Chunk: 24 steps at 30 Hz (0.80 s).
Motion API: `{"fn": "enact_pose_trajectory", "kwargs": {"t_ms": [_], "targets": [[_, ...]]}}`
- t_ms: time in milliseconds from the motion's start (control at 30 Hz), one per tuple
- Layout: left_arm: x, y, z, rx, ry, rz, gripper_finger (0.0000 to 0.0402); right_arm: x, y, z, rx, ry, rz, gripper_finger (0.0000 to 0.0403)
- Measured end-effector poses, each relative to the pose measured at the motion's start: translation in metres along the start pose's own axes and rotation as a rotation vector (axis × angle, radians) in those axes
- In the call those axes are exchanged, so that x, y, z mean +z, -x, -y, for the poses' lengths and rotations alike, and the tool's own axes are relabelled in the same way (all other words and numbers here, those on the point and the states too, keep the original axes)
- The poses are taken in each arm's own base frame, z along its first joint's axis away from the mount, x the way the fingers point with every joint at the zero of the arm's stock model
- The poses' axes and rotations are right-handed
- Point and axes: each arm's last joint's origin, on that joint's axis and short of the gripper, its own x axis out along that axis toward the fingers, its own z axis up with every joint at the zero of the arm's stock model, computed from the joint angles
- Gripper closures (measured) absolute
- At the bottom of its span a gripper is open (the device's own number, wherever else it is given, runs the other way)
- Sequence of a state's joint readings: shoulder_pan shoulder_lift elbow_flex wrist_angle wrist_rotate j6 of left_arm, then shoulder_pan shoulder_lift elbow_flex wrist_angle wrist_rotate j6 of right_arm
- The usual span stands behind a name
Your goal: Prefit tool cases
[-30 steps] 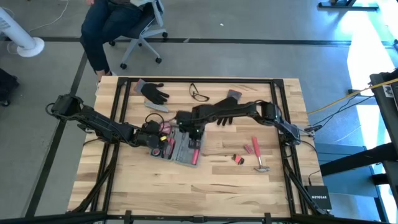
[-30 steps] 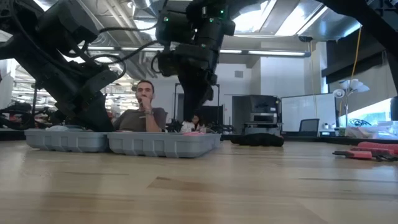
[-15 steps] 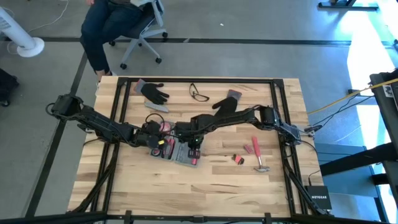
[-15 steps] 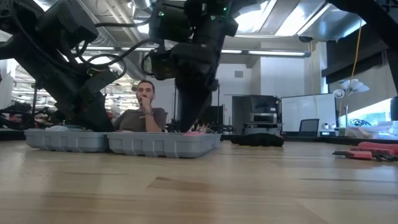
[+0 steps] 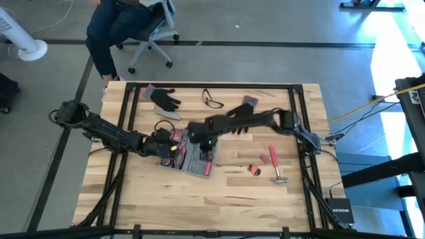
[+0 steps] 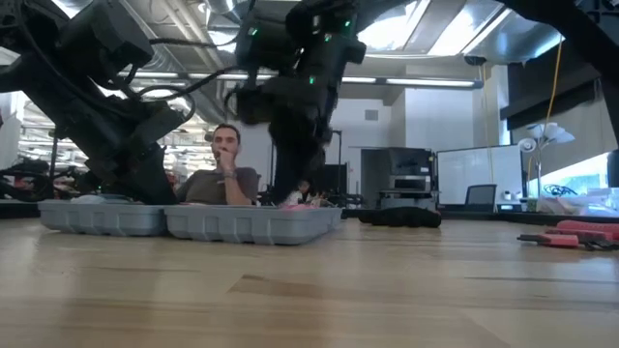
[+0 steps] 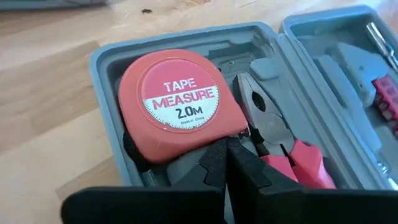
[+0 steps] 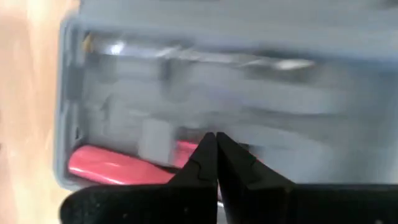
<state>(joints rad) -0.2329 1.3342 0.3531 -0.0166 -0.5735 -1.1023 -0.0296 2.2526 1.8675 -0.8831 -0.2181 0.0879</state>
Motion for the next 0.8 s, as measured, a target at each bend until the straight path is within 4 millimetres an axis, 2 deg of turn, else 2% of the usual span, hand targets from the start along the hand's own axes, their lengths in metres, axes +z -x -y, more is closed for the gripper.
{"fn": "enact_pose_trajectory", "kwargs": {"t_ms": [133,267,367,433,633,800], "targets": [[0.0,0.0,0.0,0.005,0.011,-0.003,0.0401,0.002,0.049,0.011,-0.042,-0.065,0.086,0.0403],[0.001,0.0,-0.001,0.002,-0.02,-0.014,0.0401,-0.009,0.082,0.024,-0.09,-0.157,0.055,0.0403],[0.001,0.0,0.003,-0.062,-0.065,-0.043,0.0402,-0.021,0.104,0.022,-0.112,-0.23,0.002,0.0403],[0.001,0.0,0.008,-0.125,-0.128,-0.083,0.0402,-0.029,0.111,0.013,-0.116,-0.257,-0.044,0.0403],[0.004,0.003,0.017,-0.217,-0.376,-0.148,0.0402,-0.054,0.121,-0.045,-0.11,-0.23,-0.162,0.0403],[0.007,0.004,0.02,-0.282,-0.465,-0.179,0.0402,-0.099,0.099,-0.08,-0.063,-0.474,-0.148,0.0403]]}}
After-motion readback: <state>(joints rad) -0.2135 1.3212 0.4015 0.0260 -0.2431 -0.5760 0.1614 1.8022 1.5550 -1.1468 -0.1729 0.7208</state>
